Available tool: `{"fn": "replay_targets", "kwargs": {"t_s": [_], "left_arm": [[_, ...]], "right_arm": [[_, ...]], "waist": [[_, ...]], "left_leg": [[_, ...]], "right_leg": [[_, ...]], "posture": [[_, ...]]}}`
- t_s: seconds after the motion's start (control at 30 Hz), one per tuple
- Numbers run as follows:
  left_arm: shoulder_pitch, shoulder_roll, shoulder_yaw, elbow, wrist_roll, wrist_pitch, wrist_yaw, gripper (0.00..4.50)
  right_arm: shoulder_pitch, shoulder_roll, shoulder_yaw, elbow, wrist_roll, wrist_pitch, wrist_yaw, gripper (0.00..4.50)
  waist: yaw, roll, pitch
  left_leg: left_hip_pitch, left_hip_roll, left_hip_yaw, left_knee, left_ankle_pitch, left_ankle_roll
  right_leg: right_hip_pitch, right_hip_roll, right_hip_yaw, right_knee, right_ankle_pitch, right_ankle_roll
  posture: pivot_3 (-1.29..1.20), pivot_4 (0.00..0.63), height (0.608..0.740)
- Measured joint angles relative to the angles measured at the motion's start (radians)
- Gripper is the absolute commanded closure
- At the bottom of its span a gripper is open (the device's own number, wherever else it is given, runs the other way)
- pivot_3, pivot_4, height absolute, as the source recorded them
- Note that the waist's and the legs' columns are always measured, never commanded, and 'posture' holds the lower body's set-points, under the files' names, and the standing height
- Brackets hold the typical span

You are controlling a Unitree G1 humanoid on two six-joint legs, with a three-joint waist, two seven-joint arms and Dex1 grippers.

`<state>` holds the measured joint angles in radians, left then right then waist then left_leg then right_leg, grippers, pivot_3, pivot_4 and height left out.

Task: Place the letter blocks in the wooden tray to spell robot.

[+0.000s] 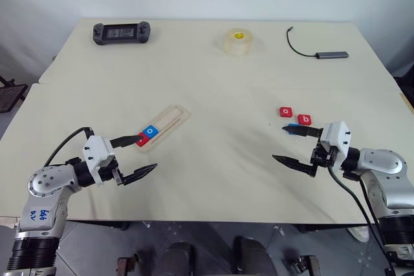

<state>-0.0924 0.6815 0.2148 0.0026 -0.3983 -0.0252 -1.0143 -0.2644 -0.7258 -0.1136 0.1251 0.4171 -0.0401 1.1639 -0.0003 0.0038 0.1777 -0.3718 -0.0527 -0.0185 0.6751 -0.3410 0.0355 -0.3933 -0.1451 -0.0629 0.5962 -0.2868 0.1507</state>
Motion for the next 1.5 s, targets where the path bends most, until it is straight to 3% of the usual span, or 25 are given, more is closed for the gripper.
{"fn": "replay_targets", "kwargs": {"t_s": [0.27, 0.5, 0.63, 0.77, 1.23, 1.5], "left_arm": [[0.057, -0.001, 0.023, -0.029, -0.027, 0.04, 0.016, 0.0], [0.201, -0.044, 0.176, -0.024, -0.069, 0.023, 0.086, 0.0], [0.259, -0.04, 0.263, 0.083, -0.075, -0.002, 0.089, 0.0], [0.241, -0.04, 0.27, 0.174, -0.065, -0.022, 0.087, 0.0], [-0.124, -0.036, 0.033, 0.228, 0.019, 0.061, 0.098, 0.0], [-0.205, -0.039, -0.062, 0.314, 0.13, 0.108, 0.152, 0.0]], "right_arm": [[-0.012, 0.017, 0.009, -0.005, 0.0, 0.006, 0.003, 0.03], [-0.051, 0.094, 0.066, -0.16, 0.039, 0.091, -0.017, 0.03], [-0.065, 0.151, 0.105, -0.264, 0.069, 0.128, -0.033, 0.03], [-0.064, 0.163, 0.121, -0.306, 0.074, 0.139, -0.037, 0.03], [0.04, 0.112, 0.076, -0.356, 0.078, 0.16, -0.056, 0.03], [0.076, 0.111, 0.066, -0.401, 0.079, 0.182, -0.088, 0.03]], "waist": [[-0.001, 0.0, 0.0], [-0.002, 0.002, 0.001], [0.002, 0.002, 0.001], [0.016, 0.001, 0.001], [0.018, 0.001, 0.001], [0.009, 0.001, 0.001]], "left_leg": [[0.0, 0.0, 0.0, 0.0, 0.0, 0.0], [0.0, 0.003, 0.0, 0.0, -0.001, -0.002], [0.0, 0.002, 0.0, 0.0, -0.001, -0.001], [0.0, 0.0, -0.001, 0.003, -0.001, 0.0], [0.0, -0.001, 0.0, 0.003, -0.002, 0.0], [0.0, 0.0, 0.0, 0.004, -0.002, 0.0]], "right_leg": [[0.0, 0.0, 0.0, 0.0, 0.0, 0.0], [0.0, -0.001, 0.0, 0.0, 0.0, 0.0], [0.0, 0.0, 0.0, -0.001, 0.0, 0.0], [0.0, -0.001, -0.001, -0.002, 0.0, 0.0], [-0.001, 0.001, -0.001, 0.005, 0.0, 0.0], [-0.001, 0.001, -0.001, 0.006, 0.0, 0.0]], "posture": [[0.0, 0.15, 0.74], [0.0, 0.15, 0.74], [0.0, 0.15, 0.74], [0.0, 0.15, 0.74], [0.0, 0.15, 0.74], [0.0, 0.15, 0.74]]}}
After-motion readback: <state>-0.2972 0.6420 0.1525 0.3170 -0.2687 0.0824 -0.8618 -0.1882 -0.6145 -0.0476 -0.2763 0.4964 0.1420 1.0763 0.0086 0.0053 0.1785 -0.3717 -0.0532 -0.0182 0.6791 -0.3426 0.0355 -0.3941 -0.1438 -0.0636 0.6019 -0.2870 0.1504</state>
